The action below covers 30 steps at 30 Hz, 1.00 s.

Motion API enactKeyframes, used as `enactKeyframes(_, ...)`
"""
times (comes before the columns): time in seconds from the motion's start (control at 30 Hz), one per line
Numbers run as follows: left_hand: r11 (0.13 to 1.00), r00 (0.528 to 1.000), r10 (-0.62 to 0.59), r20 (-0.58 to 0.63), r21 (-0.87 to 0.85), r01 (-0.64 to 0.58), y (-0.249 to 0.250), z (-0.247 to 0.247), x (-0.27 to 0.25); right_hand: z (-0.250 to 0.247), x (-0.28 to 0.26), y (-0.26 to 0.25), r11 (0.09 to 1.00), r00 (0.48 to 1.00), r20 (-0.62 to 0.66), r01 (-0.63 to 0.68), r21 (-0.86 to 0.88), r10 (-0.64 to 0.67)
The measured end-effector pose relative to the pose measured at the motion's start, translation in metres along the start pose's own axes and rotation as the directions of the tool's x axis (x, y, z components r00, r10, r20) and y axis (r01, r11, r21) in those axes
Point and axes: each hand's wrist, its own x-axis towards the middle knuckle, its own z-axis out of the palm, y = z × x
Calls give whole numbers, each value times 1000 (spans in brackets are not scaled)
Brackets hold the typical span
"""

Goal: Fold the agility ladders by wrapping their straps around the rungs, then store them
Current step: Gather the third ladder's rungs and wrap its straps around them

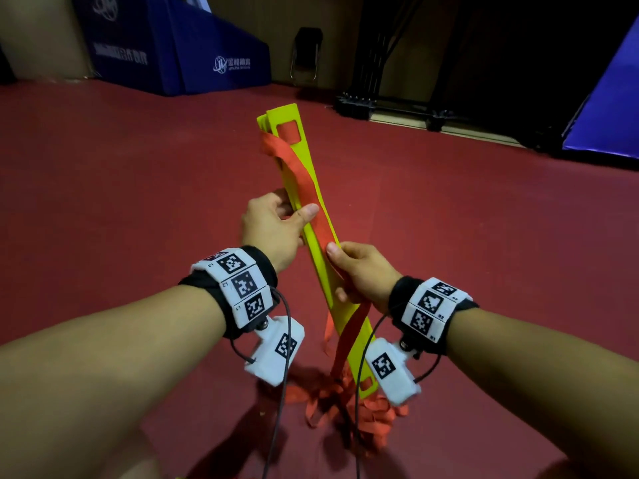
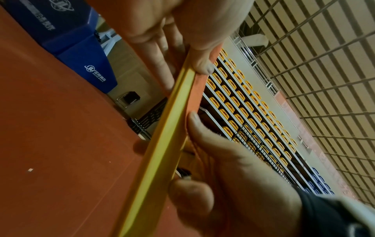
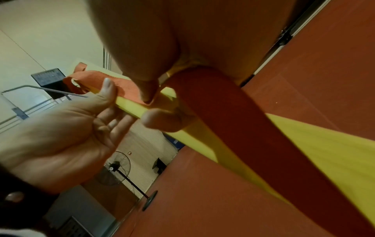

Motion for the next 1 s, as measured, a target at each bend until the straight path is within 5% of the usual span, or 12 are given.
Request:
enactKeyframes(0.17, 996, 999, 19, -26, -88, -21, 7, -4, 2, -3, -2, 3, 998, 998, -55, -32, -51, 29)
enactKeyframes(0.3, 988, 991, 5, 131, -155, 15, 4, 1, -2, -6, -2, -3, 1000, 998, -68, 0, -17, -1)
enactKeyframes(0.43, 997, 908, -71, 413, 7, 74, -7, 3, -11, -7, -1, -14, 997, 998, -60, 29, 76, -24)
enactKeyframes(0.6, 999, 884, -39, 466, 40, 23, -7, -4, -9, -13, -4, -18, 996, 998, 32, 47, 77, -50)
enactKeyframes(0.77, 995, 796, -60, 603, -25, 94, -4, -4, -12, -22, -8, -18, 996, 989, 145, 17, 89, -30)
enactKeyframes(1.0, 982, 850, -86, 520, -100, 160, -4, -3, -6, -17, -8, -13, 997, 981, 193, -10, 80, -5)
